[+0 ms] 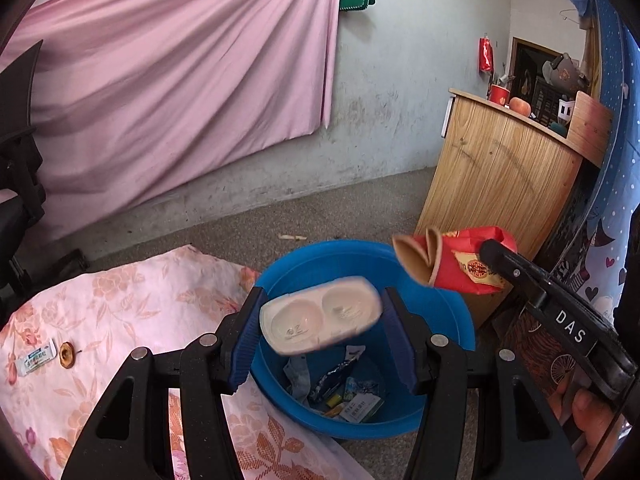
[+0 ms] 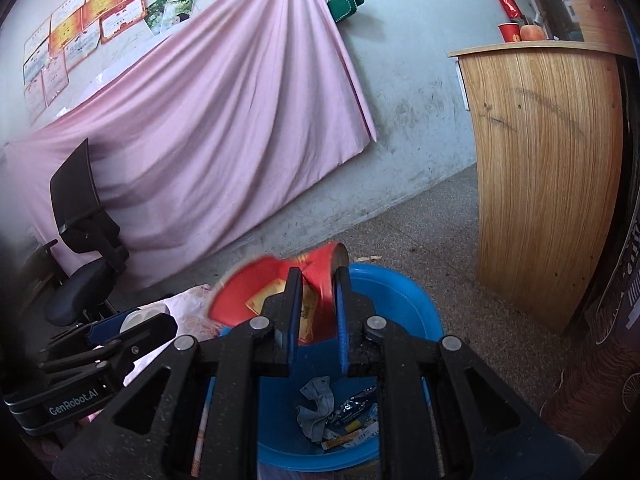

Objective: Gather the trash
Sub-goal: 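Carry the red packet and white case over the blue basin and open both tools, then move both tools back over the bed toward the white tube and brown ring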

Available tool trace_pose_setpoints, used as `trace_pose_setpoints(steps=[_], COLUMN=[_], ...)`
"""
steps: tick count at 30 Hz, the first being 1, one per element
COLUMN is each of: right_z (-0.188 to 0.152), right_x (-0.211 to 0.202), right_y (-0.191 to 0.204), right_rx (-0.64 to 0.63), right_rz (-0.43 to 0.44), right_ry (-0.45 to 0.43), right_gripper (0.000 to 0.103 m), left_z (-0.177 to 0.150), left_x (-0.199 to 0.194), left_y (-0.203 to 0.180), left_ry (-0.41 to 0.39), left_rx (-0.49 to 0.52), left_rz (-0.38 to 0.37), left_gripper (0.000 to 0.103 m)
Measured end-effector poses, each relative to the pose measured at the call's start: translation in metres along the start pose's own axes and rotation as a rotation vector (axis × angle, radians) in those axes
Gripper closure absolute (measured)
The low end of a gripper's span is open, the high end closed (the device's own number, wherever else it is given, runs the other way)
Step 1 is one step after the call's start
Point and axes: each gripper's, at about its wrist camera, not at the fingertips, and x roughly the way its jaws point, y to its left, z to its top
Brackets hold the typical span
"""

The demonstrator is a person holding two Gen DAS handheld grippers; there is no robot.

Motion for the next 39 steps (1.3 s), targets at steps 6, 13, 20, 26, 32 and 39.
trace_pose_setpoints(steps=[6,13,20,26,32,39], right_z=[-0.002,-0.001,0.003,0.009,0.012,0.008], right_x=[0.004,0.007,-0.001,-0.017,-0.041,-0.064], right_y=[0.0,-0.002,0.004,0.023,0.054,0.094], right_rx=[-0.003,-0.003,0.0,-0.032,-0.109,-0.165], right_rz=[-0.002,-0.002,0.012,0.04,0.053,0.134], right_ry=[0.02,0.029,-0.014,-0.088,-0.212,-0.369], right_gripper=[0.062,0.043,0.022,0.0,0.0,0.0], left_z=[-0.002,-0.002,-0.004,-0.006,-0.013,-0.021], left_x=[0.004,-0.001,-0.017,-0.049,-0.098,-0.139], left_y=[0.004,0.013,0.027,0.046,0.08,0.115], left_ry=[0.014,0.004,-0.028,-0.113,-0.297,-0.404], left_rx=[-0.017,-0.042,-0.065,-0.108,-0.207,-0.246], left_rz=[-0.002,0.018,0.035,0.06,0.142,0.25], left_gripper=[0.043,0.035,0.035,0.015,0.002,0.002])
